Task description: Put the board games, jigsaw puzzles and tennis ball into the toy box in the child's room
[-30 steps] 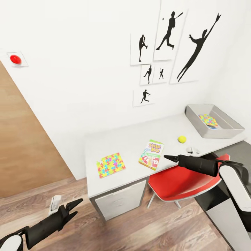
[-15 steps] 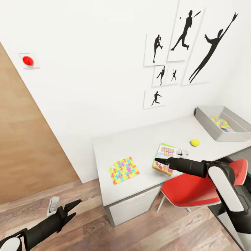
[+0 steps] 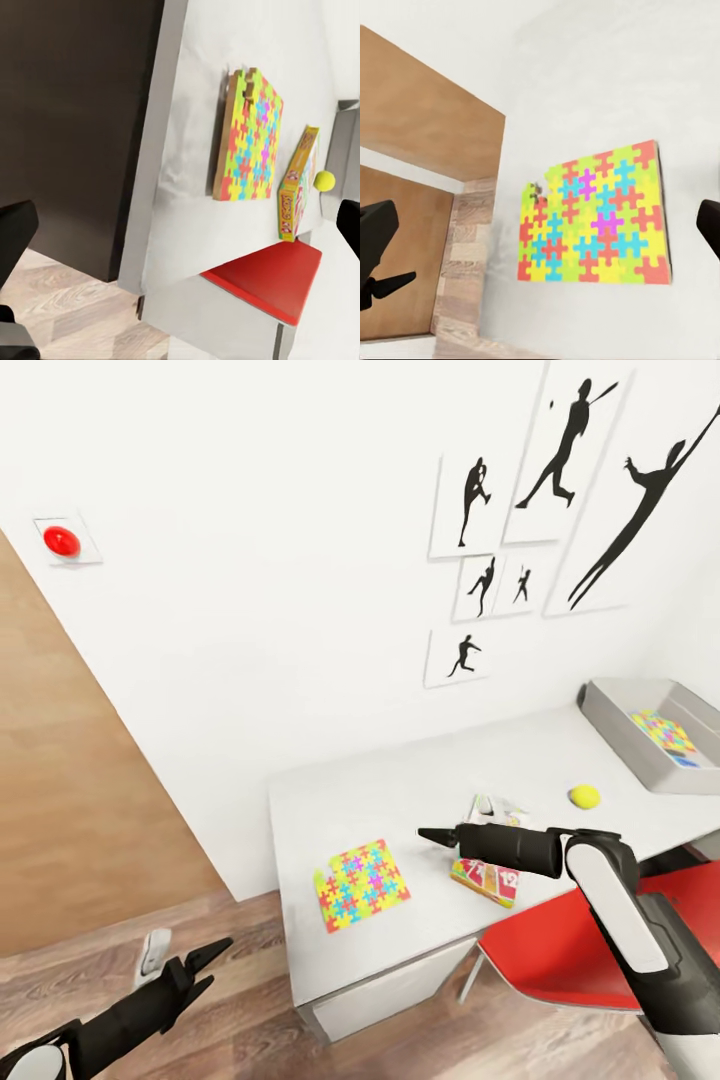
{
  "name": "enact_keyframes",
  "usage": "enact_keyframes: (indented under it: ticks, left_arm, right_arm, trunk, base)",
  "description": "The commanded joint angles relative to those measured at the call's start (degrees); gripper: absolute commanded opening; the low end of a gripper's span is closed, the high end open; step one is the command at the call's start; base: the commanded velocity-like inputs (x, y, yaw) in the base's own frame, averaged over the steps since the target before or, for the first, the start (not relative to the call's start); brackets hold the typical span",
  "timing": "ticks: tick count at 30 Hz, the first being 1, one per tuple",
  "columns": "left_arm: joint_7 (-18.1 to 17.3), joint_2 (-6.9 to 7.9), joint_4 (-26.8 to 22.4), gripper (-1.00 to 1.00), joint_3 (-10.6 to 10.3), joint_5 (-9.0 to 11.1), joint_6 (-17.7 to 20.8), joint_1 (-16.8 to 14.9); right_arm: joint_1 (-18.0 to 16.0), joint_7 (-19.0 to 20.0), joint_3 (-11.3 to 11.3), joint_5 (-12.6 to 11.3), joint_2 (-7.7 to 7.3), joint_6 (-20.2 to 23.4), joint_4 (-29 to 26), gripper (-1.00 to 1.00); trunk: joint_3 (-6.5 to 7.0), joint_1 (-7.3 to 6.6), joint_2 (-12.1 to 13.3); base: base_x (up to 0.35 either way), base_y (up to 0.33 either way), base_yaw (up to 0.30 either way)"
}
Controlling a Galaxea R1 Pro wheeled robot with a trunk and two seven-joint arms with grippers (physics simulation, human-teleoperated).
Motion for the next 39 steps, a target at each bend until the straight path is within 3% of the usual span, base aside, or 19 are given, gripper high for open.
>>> enact_keyframes:
  ticks: [1, 15, 39]
  left_arm:
    - [-0.2, 0.00, 0.0, 1.00, 0.1, -0.1, 0.2, 0.0]
    - [-0.1, -0.23, 0.1, 1.00, -0.1, -2.1, -0.3, -0.4]
    - [0.0, -0.26, 0.1, 1.00, -0.3, -2.3, -0.4, -0.6]
  right_arm:
    - [-0.1, 0.6, 0.0, 0.6, -0.02, 0.1, 0.0, 1.00]
    - [-0.1, -1.7, 1.5, 0.7, 1.29, 0.1, 2.2, 1.00]
    - [0.3, -3.0, 2.3, 0.5, 1.55, 0.1, 1.9, 1.00]
  trunk:
    - [-0.09, 0.04, -0.1]
    - [-0.09, 0.04, -0.1]
    - [-0.09, 0.04, -0.1]
  base:
    - [0.097, -0.026, 0.199]
    - [0.036, -0.010, 0.201]
    - [-0.010, -0.018, 0.027]
